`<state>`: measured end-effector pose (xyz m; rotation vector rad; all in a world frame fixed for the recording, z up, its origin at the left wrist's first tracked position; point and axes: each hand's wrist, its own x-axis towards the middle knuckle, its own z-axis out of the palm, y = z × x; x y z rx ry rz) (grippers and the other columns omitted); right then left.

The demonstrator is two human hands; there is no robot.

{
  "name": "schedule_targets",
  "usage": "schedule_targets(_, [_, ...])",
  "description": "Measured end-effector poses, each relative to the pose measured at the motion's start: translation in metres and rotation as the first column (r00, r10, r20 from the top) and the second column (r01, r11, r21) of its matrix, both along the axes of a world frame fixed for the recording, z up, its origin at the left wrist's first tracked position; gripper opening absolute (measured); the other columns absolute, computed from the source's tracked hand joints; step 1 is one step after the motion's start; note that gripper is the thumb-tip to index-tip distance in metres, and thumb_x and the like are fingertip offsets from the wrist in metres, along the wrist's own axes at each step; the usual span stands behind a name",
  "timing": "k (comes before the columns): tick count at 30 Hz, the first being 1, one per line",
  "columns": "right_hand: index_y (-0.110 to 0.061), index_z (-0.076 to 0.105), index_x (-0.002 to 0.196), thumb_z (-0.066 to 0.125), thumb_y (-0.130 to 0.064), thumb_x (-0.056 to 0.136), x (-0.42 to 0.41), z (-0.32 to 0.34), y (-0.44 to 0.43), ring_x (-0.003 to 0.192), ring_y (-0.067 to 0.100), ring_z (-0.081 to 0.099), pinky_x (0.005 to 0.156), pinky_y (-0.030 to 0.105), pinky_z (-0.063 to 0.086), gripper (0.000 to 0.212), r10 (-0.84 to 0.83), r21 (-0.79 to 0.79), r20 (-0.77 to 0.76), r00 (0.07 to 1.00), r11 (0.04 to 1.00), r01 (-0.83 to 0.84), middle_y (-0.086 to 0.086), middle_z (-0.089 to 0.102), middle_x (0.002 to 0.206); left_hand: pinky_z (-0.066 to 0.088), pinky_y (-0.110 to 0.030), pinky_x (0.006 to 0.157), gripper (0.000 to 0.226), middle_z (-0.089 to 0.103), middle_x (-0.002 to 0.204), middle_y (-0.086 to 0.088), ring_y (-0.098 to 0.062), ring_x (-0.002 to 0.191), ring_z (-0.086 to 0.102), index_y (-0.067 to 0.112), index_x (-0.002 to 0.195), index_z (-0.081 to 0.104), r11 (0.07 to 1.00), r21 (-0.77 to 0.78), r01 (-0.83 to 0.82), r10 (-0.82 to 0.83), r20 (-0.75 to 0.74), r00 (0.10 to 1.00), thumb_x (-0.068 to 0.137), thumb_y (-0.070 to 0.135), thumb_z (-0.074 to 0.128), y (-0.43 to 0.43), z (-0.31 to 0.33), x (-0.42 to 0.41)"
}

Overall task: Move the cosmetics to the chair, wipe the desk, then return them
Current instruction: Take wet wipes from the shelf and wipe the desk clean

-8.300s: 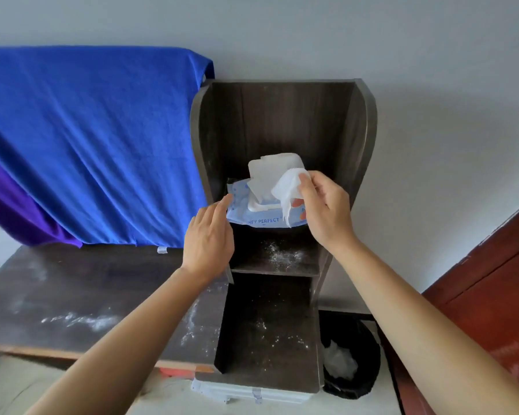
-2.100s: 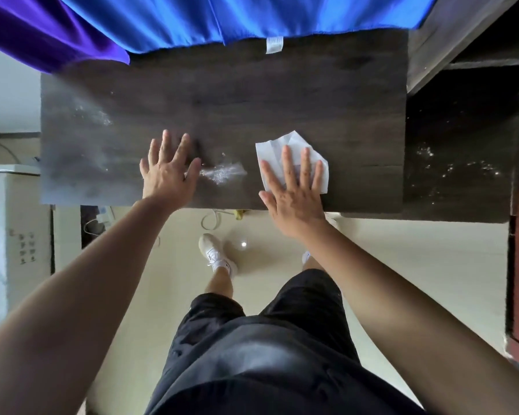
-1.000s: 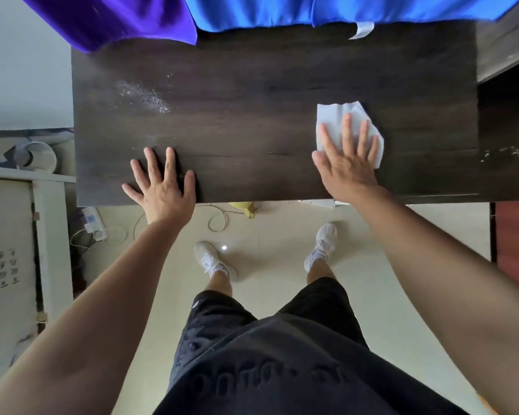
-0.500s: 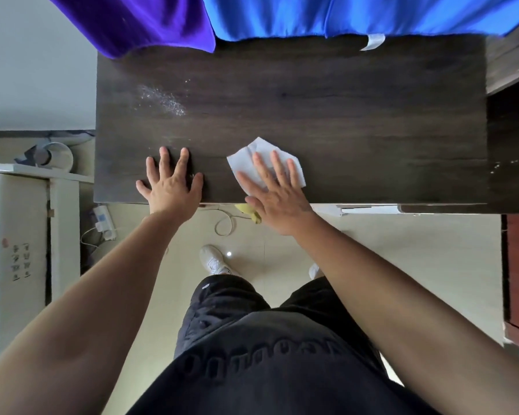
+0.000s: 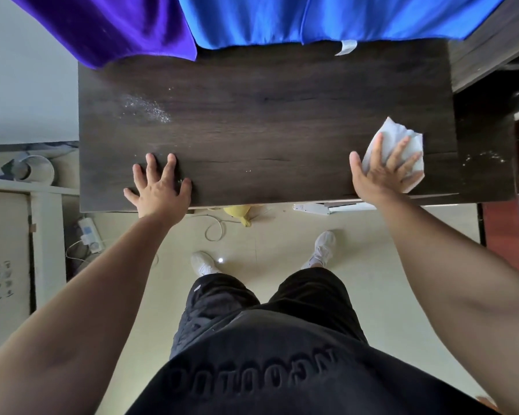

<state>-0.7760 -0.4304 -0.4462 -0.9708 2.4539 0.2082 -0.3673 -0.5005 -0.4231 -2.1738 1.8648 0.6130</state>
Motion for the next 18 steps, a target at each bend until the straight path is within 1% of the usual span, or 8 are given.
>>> schedule_targets(2, [-0.042, -0.007, 0.157, 0.013, -0.079, 0.086, 0.029, 0.000, -0.010, 0.148, 0.045, -0.022, 0.115, 0.070, -0.007, 0.082, 0.030, -0.067, -0.001, 1.000, 0.997, -0.030, 0.008, -0.026, 0.164, 0.006, -0.067, 0.113, 0.061, -0.001, 0.165, 0.003, -0.029, 0.150, -0.006, 0.044, 0.151, 0.016, 1.000, 0.001, -0.005, 0.005, 0.000, 1.000, 0.095, 0.054, 0.038, 0.000, -0.001, -0.001])
schedule_targets(4, [-0.039, 0.001, 0.159, 0.025, -0.073, 0.093, 0.066, -0.002, -0.017, 0.148, 0.049, -0.018, 0.114, 0.071, -0.007, 0.078, 0.219, -0.152, -0.004, 0.976, 0.964, -0.217, 0.010, -0.018, 0.166, 0.007, -0.067, 0.112, 0.061, 0.000, 0.165, 0.003, -0.029, 0.150, -0.005, 0.044, 0.151, 0.017, 1.000, -0.009, -0.008, 0.008, 0.001, 1.000, 0.095, 0.055, 0.038, 0.000, -0.001, -0.001])
schedule_targets(6, [-0.036, 0.009, 0.160, 0.031, -0.069, 0.096, 0.108, -0.003, -0.020, 0.149, 0.050, -0.013, 0.113, 0.069, -0.008, 0.075, 0.421, -0.220, -0.015, 0.907, 0.883, -0.414, 0.011, -0.010, 0.168, 0.008, -0.066, 0.112, 0.060, 0.004, 0.164, 0.001, -0.030, 0.150, -0.002, 0.043, 0.150, 0.021, 0.999, -0.032, -0.005, 0.005, -0.010, 1.000, 0.095, 0.055, 0.040, 0.001, 0.000, -0.001])
schedule_targets(10, [-0.038, 0.009, 0.160, 0.022, -0.067, 0.099, 0.178, -0.007, -0.025, 0.152, 0.042, -0.012, 0.118, 0.065, -0.002, 0.069, 0.746, -0.261, -0.013, 0.666, 0.640, -0.723, 0.006, -0.007, 0.169, 0.006, -0.063, 0.115, 0.055, 0.017, 0.161, -0.005, -0.029, 0.148, 0.006, 0.039, 0.148, 0.033, 0.989, -0.147, 0.010, -0.016, -0.040, 0.999, 0.096, 0.051, 0.045, 0.000, -0.001, 0.002])
schedule_targets(14, [-0.043, 0.004, 0.158, 0.006, -0.067, 0.097, 0.155, -0.008, -0.044, 0.154, 0.031, -0.014, 0.122, 0.056, -0.006, 0.065, 0.930, -0.274, -0.024, 0.367, 0.347, -0.897, -0.001, -0.009, 0.169, 0.008, -0.062, 0.116, 0.052, 0.017, 0.162, -0.006, -0.030, 0.149, 0.009, 0.038, 0.148, 0.035, 0.981, -0.189, 0.047, -0.054, -0.030, 0.998, 0.098, 0.051, 0.042, -0.014, -0.007, 0.007])
schedule_targets(15, [-0.045, 0.006, 0.158, 0.005, -0.067, 0.096, 0.137, -0.009, -0.056, 0.154, 0.029, -0.013, 0.122, 0.054, -0.007, 0.065, 0.928, -0.288, -0.025, 0.371, 0.349, -0.892, -0.002, -0.008, 0.169, 0.008, -0.062, 0.115, 0.052, 0.016, 0.163, -0.004, -0.030, 0.149, 0.008, 0.039, 0.148, 0.034, 0.981, -0.186, 0.050, -0.055, -0.023, 0.998, 0.098, 0.051, 0.041, -0.018, -0.008, 0.007])
schedule_targets(16, [-0.046, 0.007, 0.157, 0.005, -0.067, 0.096, 0.117, -0.010, -0.070, 0.154, 0.029, -0.012, 0.121, 0.054, -0.006, 0.065, 0.897, -0.294, -0.027, 0.440, 0.414, -0.861, -0.003, -0.007, 0.169, 0.007, -0.063, 0.115, 0.052, 0.014, 0.163, -0.003, -0.030, 0.149, 0.007, 0.040, 0.148, 0.033, 0.982, -0.182, 0.048, -0.053, -0.021, 0.998, 0.098, 0.051, 0.041, -0.022, -0.009, 0.007])
schedule_targets(18, [-0.048, 0.006, 0.157, 0.009, -0.067, 0.096, 0.073, -0.011, -0.104, 0.154, 0.030, -0.013, 0.121, 0.055, -0.007, 0.064, 0.744, -0.269, -0.045, 0.667, 0.634, -0.725, -0.002, -0.009, 0.169, 0.007, -0.064, 0.115, 0.053, 0.012, 0.164, -0.002, -0.029, 0.150, 0.005, 0.041, 0.148, 0.031, 0.984, -0.174, 0.046, -0.050, -0.020, 0.999, 0.098, 0.052, 0.040, -0.026, -0.012, 0.008])
